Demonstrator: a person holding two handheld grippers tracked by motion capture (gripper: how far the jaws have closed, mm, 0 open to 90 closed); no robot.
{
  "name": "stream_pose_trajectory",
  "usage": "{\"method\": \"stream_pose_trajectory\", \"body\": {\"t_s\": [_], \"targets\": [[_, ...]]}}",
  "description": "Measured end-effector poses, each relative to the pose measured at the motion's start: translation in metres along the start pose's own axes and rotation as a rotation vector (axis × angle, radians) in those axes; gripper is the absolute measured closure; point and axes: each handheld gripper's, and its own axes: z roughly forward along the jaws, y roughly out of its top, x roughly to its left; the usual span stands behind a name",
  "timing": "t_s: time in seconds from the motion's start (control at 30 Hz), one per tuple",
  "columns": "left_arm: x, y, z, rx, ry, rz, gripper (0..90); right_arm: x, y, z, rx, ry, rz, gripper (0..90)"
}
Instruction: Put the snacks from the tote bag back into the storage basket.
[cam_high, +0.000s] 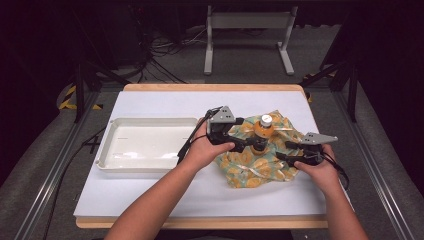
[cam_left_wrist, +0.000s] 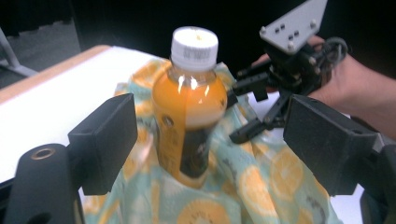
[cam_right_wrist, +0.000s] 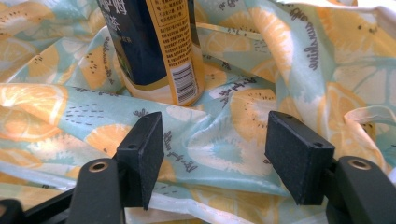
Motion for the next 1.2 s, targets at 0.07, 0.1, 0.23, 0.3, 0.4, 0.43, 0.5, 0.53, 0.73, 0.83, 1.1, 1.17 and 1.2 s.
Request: {"method": "stream_pose_trajectory", "body": {"t_s": [0.07,0.1,0.23,0.3,0.4,0.43,0.5,0.53,0.73,0.83,1.1,1.17,1.2], "targets": [[0.001,0.007,0.002,-0.013,-0.004,0.019,18.1,0.000,-0.001,-0.001,-0.018,0.006,0.010,36.9],[0.001,0.007,0.002,-0.013,-0.004,0.019,18.1,0.000,-0.001,-0.001,-0.023,0.007,0.010,36.8],[0.004,0.018,0.008,-0.036,-0.027,0.025,17.9,0.000,-0.003,-0.001,-0.036,0.008,0.017,36.7],[0.006,0.021,0.011,-0.030,-0.022,0.056,17.9,-0.001,-0.003,-0.002,-0.052,0.003,0.024,36.3],[0.008,0.024,0.016,-0.019,-0.012,0.070,18.6,-0.001,-0.003,-0.002,-0.067,-0.001,0.028,36.0],[0.009,0.025,0.018,-0.020,-0.015,0.071,18.6,-0.001,-0.003,-0.003,-0.072,-0.004,0.026,35.9],[0.011,0.027,0.022,-0.022,-0.019,0.065,18.7,-0.001,-0.003,-0.004,-0.083,-0.004,0.026,35.7],[0.012,0.028,0.024,-0.023,-0.025,0.064,18.6,-0.001,-0.004,-0.004,-0.087,-0.005,0.027,35.7],[0.013,0.031,0.038,-0.016,-0.020,0.056,19.2,-0.002,-0.005,-0.003,-0.101,-0.013,0.042,35.3],[0.013,0.031,0.043,-0.014,-0.027,0.042,19.9,-0.002,-0.006,-0.003,-0.103,-0.010,0.049,35.3],[0.018,0.025,0.054,-0.011,-0.057,0.000,25.1,-0.002,-0.006,-0.003,-0.107,-0.012,0.054,35.6],[0.020,0.022,0.058,-0.006,-0.058,0.000,25.7,-0.002,-0.007,-0.004,-0.110,-0.008,0.070,35.9],[0.020,0.021,0.059,-0.005,-0.069,-0.002,28.1,-0.003,-0.007,-0.004,-0.114,-0.006,0.074,36.2]]}}
